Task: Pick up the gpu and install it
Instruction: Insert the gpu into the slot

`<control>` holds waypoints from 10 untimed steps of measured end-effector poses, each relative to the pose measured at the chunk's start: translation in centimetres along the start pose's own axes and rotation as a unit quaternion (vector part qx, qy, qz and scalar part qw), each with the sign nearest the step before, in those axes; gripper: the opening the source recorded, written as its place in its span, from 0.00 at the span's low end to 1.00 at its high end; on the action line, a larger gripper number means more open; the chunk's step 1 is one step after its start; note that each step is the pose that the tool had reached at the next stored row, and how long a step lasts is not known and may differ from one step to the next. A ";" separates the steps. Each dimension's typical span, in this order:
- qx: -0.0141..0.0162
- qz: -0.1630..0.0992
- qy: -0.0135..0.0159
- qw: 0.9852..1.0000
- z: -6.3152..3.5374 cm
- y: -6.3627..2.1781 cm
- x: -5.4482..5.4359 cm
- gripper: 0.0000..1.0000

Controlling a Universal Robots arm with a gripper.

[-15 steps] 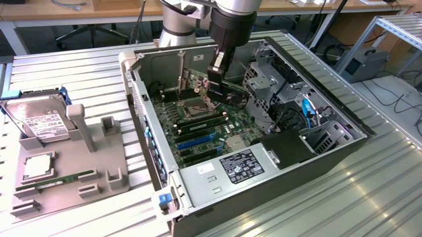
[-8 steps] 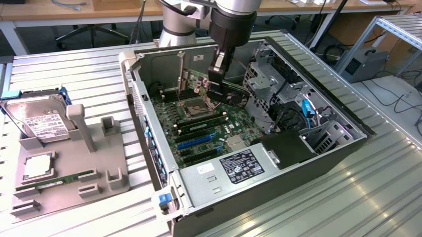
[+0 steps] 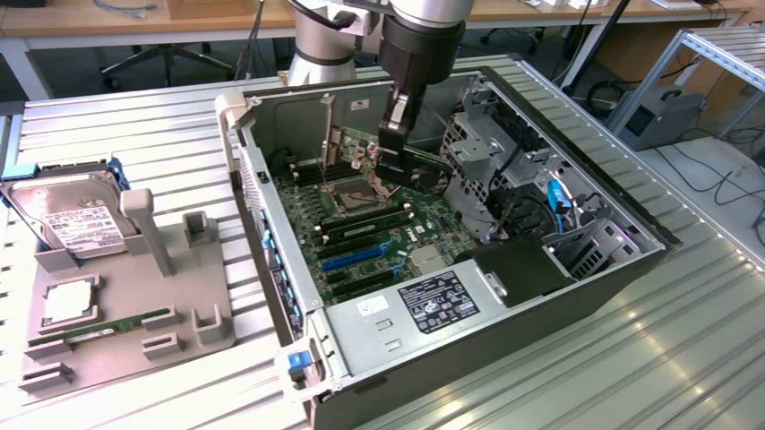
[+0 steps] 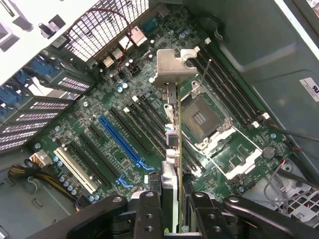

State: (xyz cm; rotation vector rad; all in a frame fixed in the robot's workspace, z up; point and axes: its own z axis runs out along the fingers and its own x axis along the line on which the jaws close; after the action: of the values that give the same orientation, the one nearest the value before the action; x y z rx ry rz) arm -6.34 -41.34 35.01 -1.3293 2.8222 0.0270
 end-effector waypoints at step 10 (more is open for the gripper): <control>0.000 -0.011 0.000 1.000 0.00 0.00 0.0 0.27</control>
State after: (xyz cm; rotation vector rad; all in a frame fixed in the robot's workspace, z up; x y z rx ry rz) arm -6.34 -41.34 35.01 -1.3602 2.8076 0.0274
